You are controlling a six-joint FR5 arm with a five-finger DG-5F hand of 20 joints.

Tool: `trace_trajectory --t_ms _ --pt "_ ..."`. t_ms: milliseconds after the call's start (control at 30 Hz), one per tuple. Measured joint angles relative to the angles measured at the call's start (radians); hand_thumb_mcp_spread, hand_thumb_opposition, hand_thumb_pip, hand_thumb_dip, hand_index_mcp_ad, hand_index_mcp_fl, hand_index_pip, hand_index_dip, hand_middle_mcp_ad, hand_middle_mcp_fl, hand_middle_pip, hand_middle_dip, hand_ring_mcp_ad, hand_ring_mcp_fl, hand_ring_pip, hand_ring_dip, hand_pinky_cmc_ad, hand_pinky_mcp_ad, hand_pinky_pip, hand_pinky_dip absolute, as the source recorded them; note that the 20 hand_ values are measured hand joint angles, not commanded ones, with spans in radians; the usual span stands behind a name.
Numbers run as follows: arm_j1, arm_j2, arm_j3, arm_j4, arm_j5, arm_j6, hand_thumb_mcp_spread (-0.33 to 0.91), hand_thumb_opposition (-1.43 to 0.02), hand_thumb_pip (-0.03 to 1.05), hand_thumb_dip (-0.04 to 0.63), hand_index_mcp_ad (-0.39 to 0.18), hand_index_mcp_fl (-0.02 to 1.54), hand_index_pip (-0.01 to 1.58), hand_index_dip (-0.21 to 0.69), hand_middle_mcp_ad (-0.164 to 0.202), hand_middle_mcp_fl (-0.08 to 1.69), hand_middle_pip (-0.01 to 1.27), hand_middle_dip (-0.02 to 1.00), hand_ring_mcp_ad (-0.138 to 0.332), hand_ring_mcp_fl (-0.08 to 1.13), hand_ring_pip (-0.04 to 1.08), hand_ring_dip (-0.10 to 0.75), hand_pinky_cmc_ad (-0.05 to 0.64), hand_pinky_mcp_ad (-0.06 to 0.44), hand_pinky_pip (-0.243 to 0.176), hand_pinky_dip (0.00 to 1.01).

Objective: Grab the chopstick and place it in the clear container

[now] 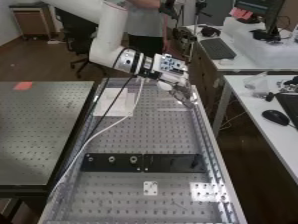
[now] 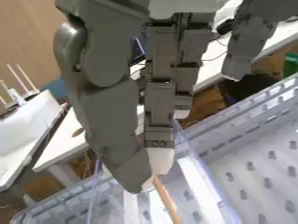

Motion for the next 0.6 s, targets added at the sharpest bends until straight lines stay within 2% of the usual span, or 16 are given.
trace_trajectory --t_ms 67,100,167,233,300,400,467,600 --pt "0.000 0.000 0.002 -0.007 0.001 0.009 0.69 -1.08 0.43 0.253 -0.253 1.24 0.40 0.443 0.037 1.42 0.16 0.65 0.000 0.51 0.11 0.506 0.379 0.330 -0.007 0.20" --pt "0.000 0.000 0.003 -0.010 0.009 0.011 0.64 -1.01 0.44 0.251 -0.248 1.19 0.39 0.412 0.038 1.42 0.15 0.65 0.000 0.49 0.10 0.506 0.384 0.330 -0.012 0.23" --pt "0.000 0.000 0.004 -0.014 0.015 0.013 0.58 -0.93 0.51 0.253 -0.237 1.15 0.39 0.379 0.037 1.41 0.16 0.65 0.000 0.46 0.11 0.506 0.391 0.330 -0.010 0.24" --pt "-0.001 0.000 0.004 -0.016 0.018 0.013 0.54 -0.88 0.55 0.253 -0.237 1.13 0.38 0.375 0.038 1.40 0.16 0.65 0.000 0.44 0.09 0.506 0.391 0.330 -0.028 0.26" --pt "-0.002 -0.002 0.003 -0.012 0.007 0.010 0.54 -0.86 0.56 0.253 -0.237 1.14 0.38 0.368 0.038 1.35 0.16 0.65 0.000 0.41 0.09 0.506 0.394 0.330 -0.024 0.31" --pt "-0.004 -0.003 0.003 -0.005 -0.019 0.007 0.49 -0.82 0.56 0.251 -0.237 1.08 0.38 0.347 0.037 1.30 0.15 0.64 0.002 0.41 0.09 0.506 0.403 0.330 -0.061 0.34" --pt "-0.003 -0.005 0.005 -0.006 -0.035 0.009 0.48 -0.82 0.56 0.265 -0.237 1.09 0.38 0.332 0.037 1.29 0.15 0.65 0.000 0.41 0.09 0.506 0.412 0.330 -0.063 0.37" --pt "-0.001 -0.009 0.018 -0.010 0.007 0.013 0.46 -0.82 0.57 0.267 -0.237 1.04 0.37 0.316 0.037 1.23 0.14 0.63 0.000 0.38 0.09 0.506 0.429 0.330 -0.091 0.40"
